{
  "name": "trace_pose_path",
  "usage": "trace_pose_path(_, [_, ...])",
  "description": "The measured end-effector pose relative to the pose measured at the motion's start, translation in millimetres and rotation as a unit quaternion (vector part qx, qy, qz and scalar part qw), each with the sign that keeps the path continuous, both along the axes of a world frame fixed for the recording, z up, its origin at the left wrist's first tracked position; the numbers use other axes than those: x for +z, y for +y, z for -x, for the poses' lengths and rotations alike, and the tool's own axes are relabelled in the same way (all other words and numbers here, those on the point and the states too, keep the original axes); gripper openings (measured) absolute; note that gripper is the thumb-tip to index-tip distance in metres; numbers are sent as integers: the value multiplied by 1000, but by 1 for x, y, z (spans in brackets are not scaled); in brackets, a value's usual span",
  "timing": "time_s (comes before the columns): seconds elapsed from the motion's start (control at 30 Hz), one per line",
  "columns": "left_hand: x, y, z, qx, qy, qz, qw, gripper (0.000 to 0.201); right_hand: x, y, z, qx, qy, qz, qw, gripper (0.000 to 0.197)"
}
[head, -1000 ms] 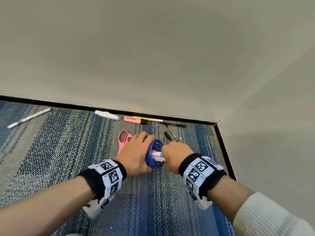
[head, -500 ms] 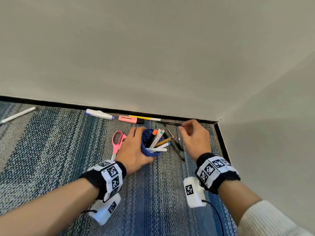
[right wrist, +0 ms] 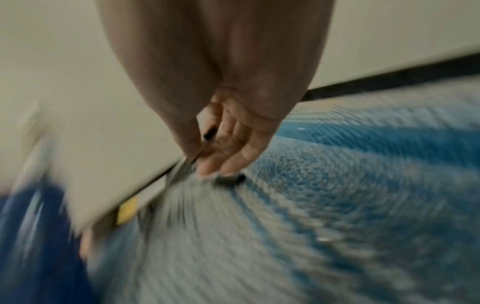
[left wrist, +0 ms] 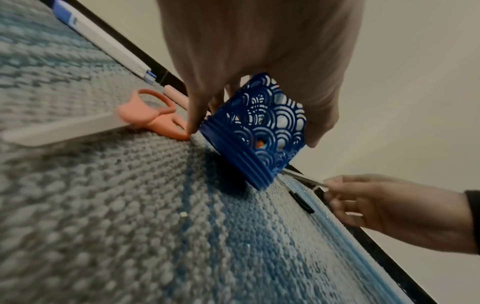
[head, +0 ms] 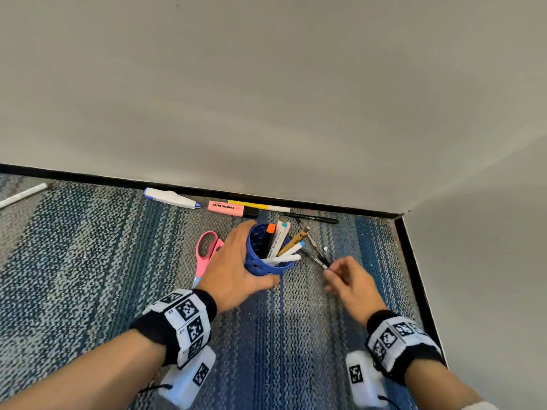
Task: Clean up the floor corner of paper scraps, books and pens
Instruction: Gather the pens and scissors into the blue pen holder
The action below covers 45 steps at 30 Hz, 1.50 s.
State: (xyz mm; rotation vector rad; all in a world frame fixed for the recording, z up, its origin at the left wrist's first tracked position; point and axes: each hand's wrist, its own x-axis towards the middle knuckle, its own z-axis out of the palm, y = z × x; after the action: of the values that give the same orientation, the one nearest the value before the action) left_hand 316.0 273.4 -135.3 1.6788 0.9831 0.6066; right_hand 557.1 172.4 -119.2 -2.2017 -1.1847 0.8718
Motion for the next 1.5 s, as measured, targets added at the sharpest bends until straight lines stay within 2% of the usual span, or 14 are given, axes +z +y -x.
trace_pose_path(0.07, [0, 1, 0, 2, 1, 0, 1000, 89, 11, 2, -13, -144, 152, -89, 974, 9])
trace_pose_path(0.17, [2, 3, -1, -2, 11, -7, 1000, 91, 21, 11, -28, -301, 342, -189, 870, 12])
trace_pose_path(0.23, [7, 5, -3, -1, 26, -21, 999, 89, 24, 21, -30, -331, 372, -225, 838, 13])
trace_pose_path(0.3, [12, 8, -6, -1, 44, -35, 998, 88, 23, 32, -21, -272, 254, -203, 906, 13])
trace_pose_path(0.37, [15, 9, -8, -7, 63, -37, 997, 93, 11, 41, -9, -119, 3, -118, 986, 21])
trace_pose_path(0.4, [15, 9, -9, -11, 69, -35, 997, 96, 2, 46, -3, -38, -109, -60, 991, 28])
trace_pose_path(0.47, [14, 9, -11, -17, 73, -36, 997, 98, -13, 53, 9, 68, -232, 42, 969, 38])
trace_pose_path(0.7, [6, 10, -5, -10, 31, -31, 999, 89, -20, 73, 17, 193, -344, 136, 909, 37])
trace_pose_path(0.83, [0, 10, -3, -7, 15, -21, 1000, 89, -3, 94, 12, 170, -379, 78, 906, 33])
trace_pose_path(1.1, [-4, 11, -1, -10, 3, -1, 1000, 93, -5, 106, 26, 192, -401, 152, 883, 34])
trace_pose_path(1.17, [-3, 10, -1, -11, 7, -4, 1000, 91, -4, 97, 28, 120, -336, 125, 926, 31])
trace_pose_path(1.23, [-1, 10, -1, -12, 18, -8, 1000, 90, 0, 89, 27, -56, -148, 28, 987, 24])
trace_pose_path(1.37, [10, 9, -5, -19, 59, -26, 998, 93, 43, 86, 32, -283, 182, -179, 924, 15])
trace_pose_path(1.5, [21, 14, -10, -28, 91, -20, 995, 94, 98, 86, 33, -270, 127, -240, 924, 15])
